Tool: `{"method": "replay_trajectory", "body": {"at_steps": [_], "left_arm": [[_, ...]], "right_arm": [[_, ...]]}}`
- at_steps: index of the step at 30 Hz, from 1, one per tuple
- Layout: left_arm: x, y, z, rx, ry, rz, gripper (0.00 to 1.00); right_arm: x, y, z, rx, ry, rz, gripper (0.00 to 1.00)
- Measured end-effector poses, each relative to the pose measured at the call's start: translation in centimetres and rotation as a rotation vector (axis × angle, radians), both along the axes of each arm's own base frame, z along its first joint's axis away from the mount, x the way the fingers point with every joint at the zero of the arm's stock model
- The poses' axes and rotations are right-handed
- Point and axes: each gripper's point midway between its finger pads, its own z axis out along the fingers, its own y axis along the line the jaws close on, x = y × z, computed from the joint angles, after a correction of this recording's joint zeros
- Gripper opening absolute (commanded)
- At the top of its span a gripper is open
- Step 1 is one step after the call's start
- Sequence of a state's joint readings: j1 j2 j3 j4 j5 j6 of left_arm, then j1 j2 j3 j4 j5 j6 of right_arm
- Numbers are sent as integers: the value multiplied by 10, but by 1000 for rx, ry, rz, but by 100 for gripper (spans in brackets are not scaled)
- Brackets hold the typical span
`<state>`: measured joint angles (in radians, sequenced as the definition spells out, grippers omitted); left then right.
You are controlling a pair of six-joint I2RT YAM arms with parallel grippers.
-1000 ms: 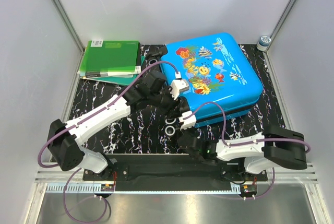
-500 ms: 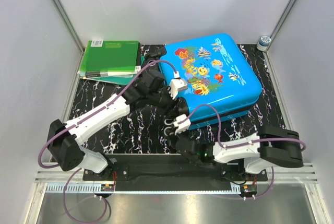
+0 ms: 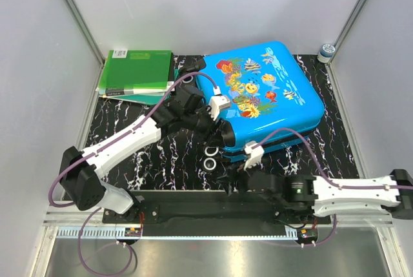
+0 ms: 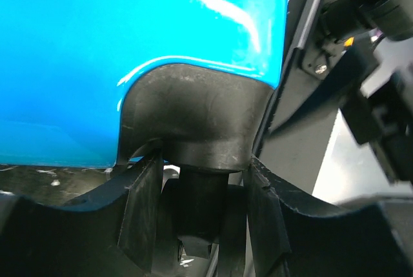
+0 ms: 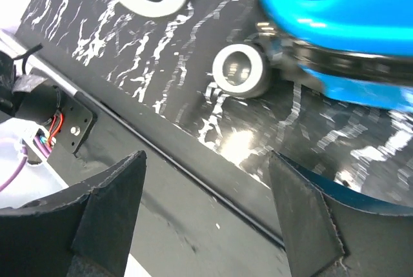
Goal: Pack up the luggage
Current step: Zip the luggage at the center of the board.
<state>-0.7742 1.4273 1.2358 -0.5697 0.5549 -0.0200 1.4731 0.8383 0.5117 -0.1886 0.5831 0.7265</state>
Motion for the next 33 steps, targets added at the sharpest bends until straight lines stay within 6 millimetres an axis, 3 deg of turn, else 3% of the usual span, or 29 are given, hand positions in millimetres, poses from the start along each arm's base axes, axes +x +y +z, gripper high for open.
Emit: {"method": "replay_trajectory", "body": {"at_steps": [5,9,16,19,21,23,24,25,30,33], "left_arm": [[-5,-10,2,-32,76,20,0],[-11,-25,2,-49,130,32,0],[-19,-69,7,-107,219,71,0],[-18,-82,8,-135,240,86,5],[-17,-86,9,-144,244,96,29],[-16,-86,9,-144,245,106,41],[-16,-86,9,-143,246,110,53],[-16,-86,9,-142,245,116,59],[-11,-82,15,-148,229,151,73],[-1,-71,26,-181,212,190,77]], "right_arm": [[5,-39,21,43,11,-83,85],[10,-56,43,105,-5,-122,84],[11,-56,61,103,-11,-130,84],[12,-51,62,86,-11,-129,84],[12,-48,62,73,-11,-130,84],[13,-47,61,66,-9,-133,84],[13,-46,61,66,-9,-139,84],[15,-47,61,65,-11,-149,84],[19,-51,67,101,-12,-191,84],[21,-56,72,137,-12,-214,83]]}}
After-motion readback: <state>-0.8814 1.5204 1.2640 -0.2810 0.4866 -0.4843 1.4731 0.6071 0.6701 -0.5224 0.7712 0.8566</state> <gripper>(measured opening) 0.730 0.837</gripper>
